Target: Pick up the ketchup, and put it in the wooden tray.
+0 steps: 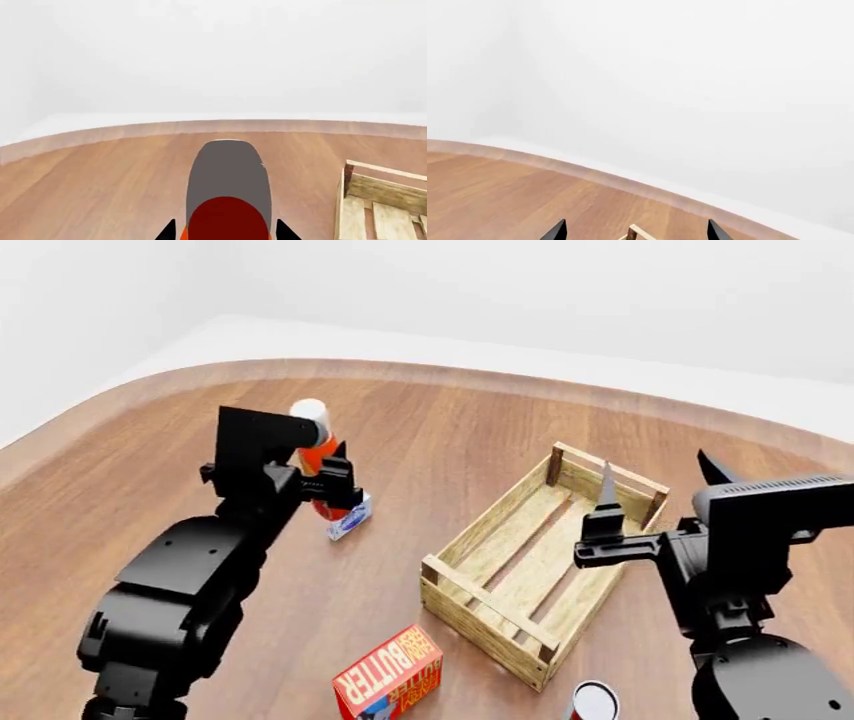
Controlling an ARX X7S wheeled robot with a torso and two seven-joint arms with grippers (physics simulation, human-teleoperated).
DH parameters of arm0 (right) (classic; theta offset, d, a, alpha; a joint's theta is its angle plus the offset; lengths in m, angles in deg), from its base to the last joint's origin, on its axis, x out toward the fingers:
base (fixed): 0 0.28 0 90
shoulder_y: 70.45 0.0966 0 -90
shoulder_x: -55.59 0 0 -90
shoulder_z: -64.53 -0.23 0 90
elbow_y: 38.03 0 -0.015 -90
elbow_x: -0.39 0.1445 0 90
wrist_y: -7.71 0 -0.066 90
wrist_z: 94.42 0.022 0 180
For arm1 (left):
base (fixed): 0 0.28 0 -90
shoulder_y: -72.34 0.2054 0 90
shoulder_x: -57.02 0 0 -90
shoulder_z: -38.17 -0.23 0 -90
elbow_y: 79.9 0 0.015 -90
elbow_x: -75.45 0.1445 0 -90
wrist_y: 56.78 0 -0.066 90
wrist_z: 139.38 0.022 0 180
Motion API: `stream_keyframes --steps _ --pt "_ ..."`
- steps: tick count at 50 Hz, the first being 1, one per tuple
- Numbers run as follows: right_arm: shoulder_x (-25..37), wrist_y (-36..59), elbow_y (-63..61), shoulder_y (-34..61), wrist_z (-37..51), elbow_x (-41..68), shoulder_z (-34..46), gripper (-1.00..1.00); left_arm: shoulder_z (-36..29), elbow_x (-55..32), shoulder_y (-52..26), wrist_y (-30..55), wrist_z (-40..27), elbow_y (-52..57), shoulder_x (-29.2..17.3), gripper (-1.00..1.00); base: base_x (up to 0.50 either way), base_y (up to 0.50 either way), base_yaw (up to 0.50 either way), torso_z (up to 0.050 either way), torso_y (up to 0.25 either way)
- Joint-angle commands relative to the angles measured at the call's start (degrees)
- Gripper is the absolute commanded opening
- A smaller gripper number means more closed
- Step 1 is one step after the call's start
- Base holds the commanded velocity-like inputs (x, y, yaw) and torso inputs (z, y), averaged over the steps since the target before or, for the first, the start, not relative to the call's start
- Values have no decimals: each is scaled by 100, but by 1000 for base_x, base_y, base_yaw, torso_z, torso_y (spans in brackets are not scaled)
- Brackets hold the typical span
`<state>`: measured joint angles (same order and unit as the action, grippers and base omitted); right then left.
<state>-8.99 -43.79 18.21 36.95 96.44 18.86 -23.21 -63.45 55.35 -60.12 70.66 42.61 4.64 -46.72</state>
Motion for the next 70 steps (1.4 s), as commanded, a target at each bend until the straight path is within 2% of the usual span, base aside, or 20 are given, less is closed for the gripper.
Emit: stream_keyframes --steps 1,6,7,10,16,19,22,26,40,70 --pt "186 483 -268 111 169 164 -369 100 -593 211 -1934 -718 463 -2316 826 -100 0 0 0 0 0" --pt "237 682 -327 140 296 144 -453 100 -816 152 -2992 -1496 719 -4324 1361 -100 0 0 0 0 0" --pt "244 708 -340 137 315 146 -482 100 -1196 -249 -3213 -1701 658 -4711 1371 -100 0 0 0 0 0" --pt "282 807 -423 89 372 176 -621 100 -3016 -2060 -3761 -2397 386 -5552 1373 -100 0 0 0 0 0" --pt "329 899 -558 -74 433 275 -976 100 -6090 -5037 -4227 -3228 51 -5761 1374 -100 0 0 0 0 0" --pt "347 912 -668 -258 445 338 -1204 100 -7077 -5928 -4369 -3499 -30 -5639 1374 -100 0 0 0 0 0" --pt "364 917 -839 -551 437 426 -1518 100 -7577 -6395 -4479 -3602 -76 -5459 1374 -100 0 0 0 0 0" --pt "360 896 -951 -858 427 496 -1844 100 -7778 -6578 -4534 -3613 -134 -5195 1374 -100 0 0 0 0 0" --pt "333 1036 -1251 -1349 515 626 -2453 100 -7814 -6695 -4458 -3679 -344 -4665 1374 -100 0 0 0 0 1" --pt "176 1074 -1352 -1568 783 593 -2692 100 -7824 -6782 -4476 -3730 -791 -3955 1374 -100 0 0 0 6 -107"
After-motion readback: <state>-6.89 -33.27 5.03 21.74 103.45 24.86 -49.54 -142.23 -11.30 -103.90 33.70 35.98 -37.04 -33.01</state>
